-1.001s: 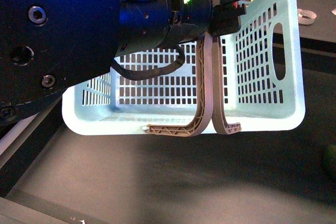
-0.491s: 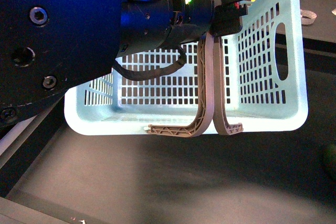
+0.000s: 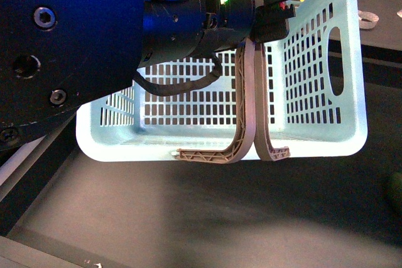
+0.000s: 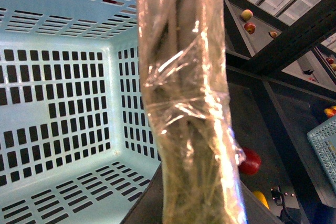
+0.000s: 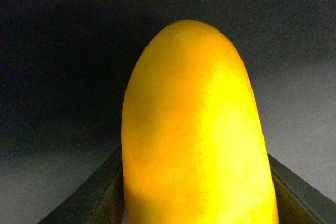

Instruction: Pick mango with right arm and hold basket with left

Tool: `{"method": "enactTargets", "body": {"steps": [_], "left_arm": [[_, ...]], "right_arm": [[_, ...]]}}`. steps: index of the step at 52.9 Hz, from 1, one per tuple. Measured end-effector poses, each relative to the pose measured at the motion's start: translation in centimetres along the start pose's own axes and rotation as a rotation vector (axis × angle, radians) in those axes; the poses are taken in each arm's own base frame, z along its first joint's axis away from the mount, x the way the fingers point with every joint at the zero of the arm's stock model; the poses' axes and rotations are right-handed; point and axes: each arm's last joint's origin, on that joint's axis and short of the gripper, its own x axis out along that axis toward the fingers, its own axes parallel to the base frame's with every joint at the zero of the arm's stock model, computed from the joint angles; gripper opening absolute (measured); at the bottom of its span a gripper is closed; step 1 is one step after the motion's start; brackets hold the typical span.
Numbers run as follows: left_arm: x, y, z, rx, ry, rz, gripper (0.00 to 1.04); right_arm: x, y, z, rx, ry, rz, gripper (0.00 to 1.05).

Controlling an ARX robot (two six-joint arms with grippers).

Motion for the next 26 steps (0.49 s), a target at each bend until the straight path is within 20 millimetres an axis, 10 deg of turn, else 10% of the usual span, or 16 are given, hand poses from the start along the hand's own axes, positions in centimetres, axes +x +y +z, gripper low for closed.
{"method": "enactTargets", "body": {"steps": [18,26], "left_arm": [[0.0,0.0,0.0,0.0,0.0,0.0,0.07],[0.0,0.0,0.0,0.0,0.0,0.0,0.07]], "right_arm": [[-7.1,3.3,5.3,0.025,-0.132,0.226,0.57],[-14.9,8.6,10.0,0.004,-0.266,0.434,0.57]]}}
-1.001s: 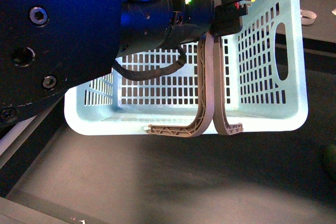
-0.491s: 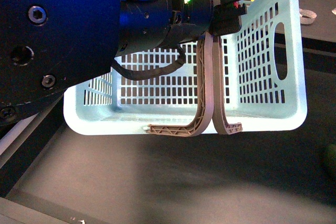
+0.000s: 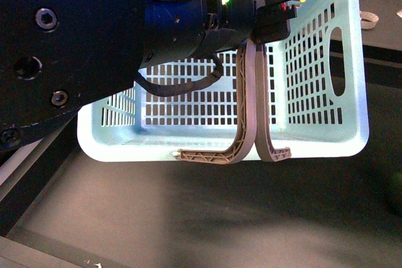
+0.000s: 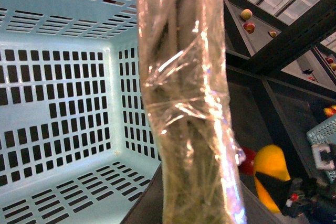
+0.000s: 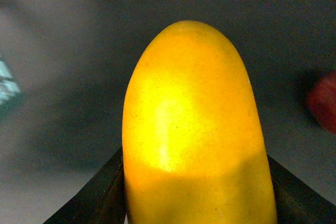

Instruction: Pick mango with right arm and hold basket with left

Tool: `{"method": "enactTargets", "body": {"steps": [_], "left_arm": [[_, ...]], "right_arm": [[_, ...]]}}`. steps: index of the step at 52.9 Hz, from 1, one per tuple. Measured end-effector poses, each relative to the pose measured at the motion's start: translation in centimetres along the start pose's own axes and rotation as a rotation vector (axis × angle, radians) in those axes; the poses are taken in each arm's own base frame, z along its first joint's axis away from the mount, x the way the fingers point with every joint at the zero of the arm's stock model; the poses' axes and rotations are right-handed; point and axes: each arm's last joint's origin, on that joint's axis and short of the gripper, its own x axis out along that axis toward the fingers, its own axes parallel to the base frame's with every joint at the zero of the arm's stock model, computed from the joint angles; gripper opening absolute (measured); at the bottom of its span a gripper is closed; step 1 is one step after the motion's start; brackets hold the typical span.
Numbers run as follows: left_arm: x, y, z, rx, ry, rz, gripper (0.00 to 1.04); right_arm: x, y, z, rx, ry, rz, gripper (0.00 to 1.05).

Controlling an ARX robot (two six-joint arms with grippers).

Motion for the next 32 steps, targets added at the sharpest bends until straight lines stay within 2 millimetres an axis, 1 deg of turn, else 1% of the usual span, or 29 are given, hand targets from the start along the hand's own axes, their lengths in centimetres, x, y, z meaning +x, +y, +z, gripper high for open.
{"method": "enactTargets", "body": {"steps": [3,4,5,7,8,10,11,13,14,16,17,22,26,32], "left_arm": [[0.0,0.0,0.0,0.0,0.0,0.0,0.07],[0.0,0.0,0.0,0.0,0.0,0.0,0.07],[0.0,0.0,0.0,0.0,0.0,0.0,0.07],[0.0,0.0,0.0,0.0,0.0,0.0,0.07],[0.0,0.0,0.0,0.0,0.0,0.0,0.07],[0.0,0.0,0.0,0.0,0.0,0.001,0.07],[0.0,0.0,0.0,0.0,0.0,0.001,0.07],[0.0,0.0,0.0,0.0,-0.001,0.001,0.07],[0.0,0.0,0.0,0.0,-0.001,0.001,0.07],[0.0,0.0,0.0,0.0,-0.001,0.002,0.07],[0.0,0.0,0.0,0.0,-0.001,0.002,0.07],[0.0,0.0,0.0,0.0,-0.001,0.002,0.07],[0.0,0.0,0.0,0.0,-0.001,0.002,0.07],[0.0,0.0,0.0,0.0,-0.001,0.002,0.07]], "right_arm": [[-1.4,3.3,2.4,-0.018,-0.065,0.08,0.57],[-1.7,3.8,2.8,-0.021,-0.077,0.093,0.57],[-2.2,4.9,3.5,-0.032,-0.098,0.118,0.57],[-2.7,6.0,4.1,-0.036,-0.12,0.145,0.57],[-3.2,7.1,4.7,-0.042,-0.14,0.168,0.57],[-3.6,8.1,5.3,-0.052,-0.159,0.19,0.57],[-4.0,9.1,5.7,-0.057,-0.174,0.211,0.57],[-4.3,10.1,6.1,-0.058,-0.186,0.233,0.57],[-4.5,11.1,6.4,-0.064,-0.196,0.251,0.57],[-4.7,12.0,6.6,-0.071,-0.202,0.265,0.57],[-4.7,13.4,6.8,-0.077,-0.206,0.285,0.57],[-4.4,16.0,6.7,-0.088,-0.197,0.319,0.57],[-3.5,18.7,6.5,-0.097,-0.171,0.34,0.57],[-2.1,21.2,5.9,-0.116,-0.15,0.33,0.57]]}}
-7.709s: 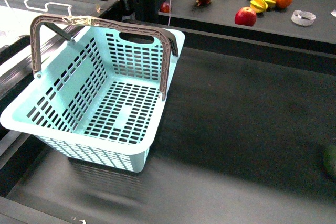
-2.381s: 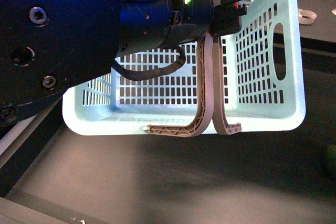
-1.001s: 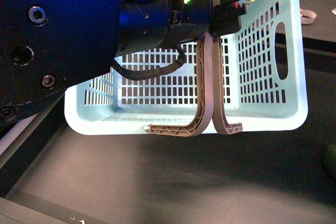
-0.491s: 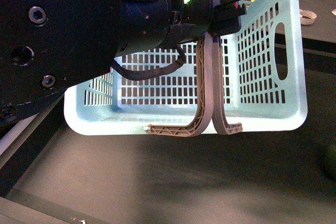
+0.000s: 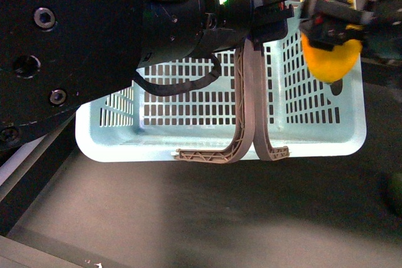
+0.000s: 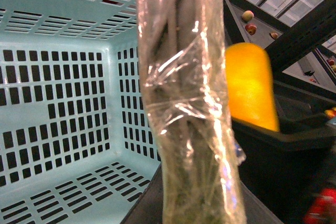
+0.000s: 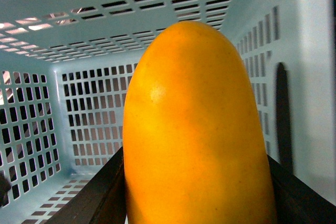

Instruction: Pick mango with right arm and hold basket with left

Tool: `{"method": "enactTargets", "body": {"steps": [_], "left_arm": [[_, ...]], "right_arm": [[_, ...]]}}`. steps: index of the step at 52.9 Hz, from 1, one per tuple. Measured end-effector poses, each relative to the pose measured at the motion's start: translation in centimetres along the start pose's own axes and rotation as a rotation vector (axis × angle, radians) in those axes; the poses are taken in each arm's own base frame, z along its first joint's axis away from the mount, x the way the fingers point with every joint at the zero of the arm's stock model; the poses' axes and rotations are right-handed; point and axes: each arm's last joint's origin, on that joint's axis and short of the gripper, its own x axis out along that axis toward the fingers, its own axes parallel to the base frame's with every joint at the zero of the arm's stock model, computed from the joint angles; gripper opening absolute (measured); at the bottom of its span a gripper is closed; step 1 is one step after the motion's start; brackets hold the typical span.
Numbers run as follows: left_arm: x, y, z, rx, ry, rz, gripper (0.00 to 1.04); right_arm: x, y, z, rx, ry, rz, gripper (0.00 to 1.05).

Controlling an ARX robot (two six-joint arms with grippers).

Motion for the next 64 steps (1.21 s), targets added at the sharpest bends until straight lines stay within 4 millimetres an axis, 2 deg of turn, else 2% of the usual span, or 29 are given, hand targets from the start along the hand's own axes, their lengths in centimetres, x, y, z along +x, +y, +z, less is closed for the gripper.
{"method": "enactTargets", "body": {"steps": [6,13,17,22,26,41,50,55,62,64], "left_arm": [[0.0,0.1,-0.1,0.012,0.002,0.007,0.07],[-0.1,0.2,-0.2,0.006,0.005,0.011,0.07],[-0.1,0.2,-0.1,0.012,0.005,0.006,0.07],[-0.2,0.2,-0.2,0.006,0.007,0.012,0.07],[-0.2,0.1,-0.2,0.007,0.009,0.005,0.07],[-0.2,0.1,-0.2,0.003,0.009,0.004,0.07],[-0.2,0.1,-0.2,0.003,0.008,0.005,0.07],[-0.2,0.1,-0.2,0.003,0.009,0.004,0.07],[-0.2,0.1,-0.2,0.005,0.008,0.004,0.07],[-0.2,0.1,-0.2,0.005,0.009,0.004,0.07]], "right_arm": [[1.7,1.2,-0.8,0.003,0.011,-0.022,0.58],[1.7,1.7,-1.0,0.001,-0.018,-0.018,0.83],[-0.2,1.4,-0.9,0.003,-0.037,0.007,0.98],[-4.0,0.6,-0.2,0.011,-0.082,0.02,0.96],[-7.9,-0.9,0.2,0.034,-0.123,-0.005,0.97],[-16.1,-4.3,-1.3,0.103,-0.164,-0.086,0.97],[-20.8,-5.6,-2.9,0.134,-0.215,-0.213,0.97],[-21.9,-5.4,-3.1,0.114,-0.262,-0.219,0.97],[-22.0,-5.4,-3.1,0.106,-0.267,-0.218,0.97],[-21.9,-5.4,-3.2,0.078,-0.291,-0.202,0.94]]}}
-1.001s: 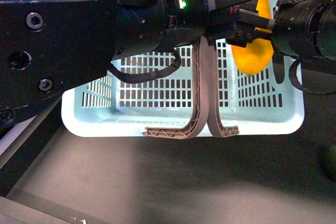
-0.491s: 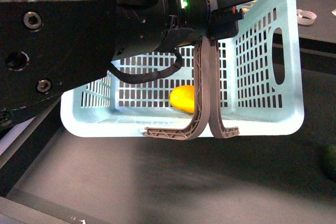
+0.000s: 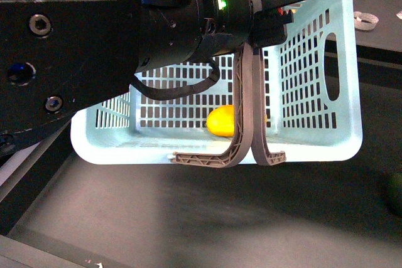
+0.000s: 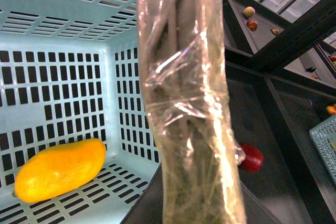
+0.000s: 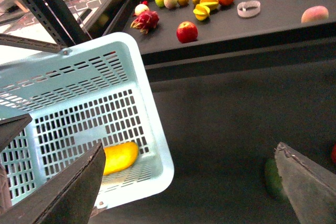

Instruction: Pick mango with right arm and hold basket with left

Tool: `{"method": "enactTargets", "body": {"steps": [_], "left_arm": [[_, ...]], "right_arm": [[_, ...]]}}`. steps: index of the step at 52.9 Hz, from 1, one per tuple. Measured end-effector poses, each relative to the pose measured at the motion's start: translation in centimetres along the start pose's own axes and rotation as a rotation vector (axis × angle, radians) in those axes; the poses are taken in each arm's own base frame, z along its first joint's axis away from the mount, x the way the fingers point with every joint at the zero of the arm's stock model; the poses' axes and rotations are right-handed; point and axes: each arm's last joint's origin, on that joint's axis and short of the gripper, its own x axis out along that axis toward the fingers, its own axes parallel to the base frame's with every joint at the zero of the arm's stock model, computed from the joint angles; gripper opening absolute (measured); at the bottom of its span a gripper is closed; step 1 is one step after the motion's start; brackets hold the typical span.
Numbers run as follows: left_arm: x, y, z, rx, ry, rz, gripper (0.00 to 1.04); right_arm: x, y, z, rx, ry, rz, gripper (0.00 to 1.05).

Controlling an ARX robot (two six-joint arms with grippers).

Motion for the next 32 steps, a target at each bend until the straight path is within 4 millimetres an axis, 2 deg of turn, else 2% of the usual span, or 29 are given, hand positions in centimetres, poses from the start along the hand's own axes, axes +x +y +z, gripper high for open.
{"method": "enactTargets", "body": {"steps": [4,7,14,27,32], "left_arm": [[0.0,0.0,0.0,-0.002,0.0,0.001,0.07],[0.0,0.0,0.0,-0.002,-0.001,0.002,0.07],[0.0,0.0,0.0,0.001,0.001,-0.001,0.07],[0.0,0.0,0.0,-0.002,0.0,0.0,0.07],[0.0,0.0,0.0,-0.003,0.001,-0.001,0.07]], "right_arm": [[-0.1,0.0,-0.7,-0.17,-0.182,0.053,0.77],[-0.4,0.2,-0.8,-0.224,-0.224,0.055,0.64],[-0.7,1.0,-1.6,-0.266,-0.233,0.053,0.41],[-1.1,0.9,-2.4,-0.283,-0.233,0.055,0.01],[-1.2,0.8,-2.7,-0.285,-0.24,0.056,0.02]]}}
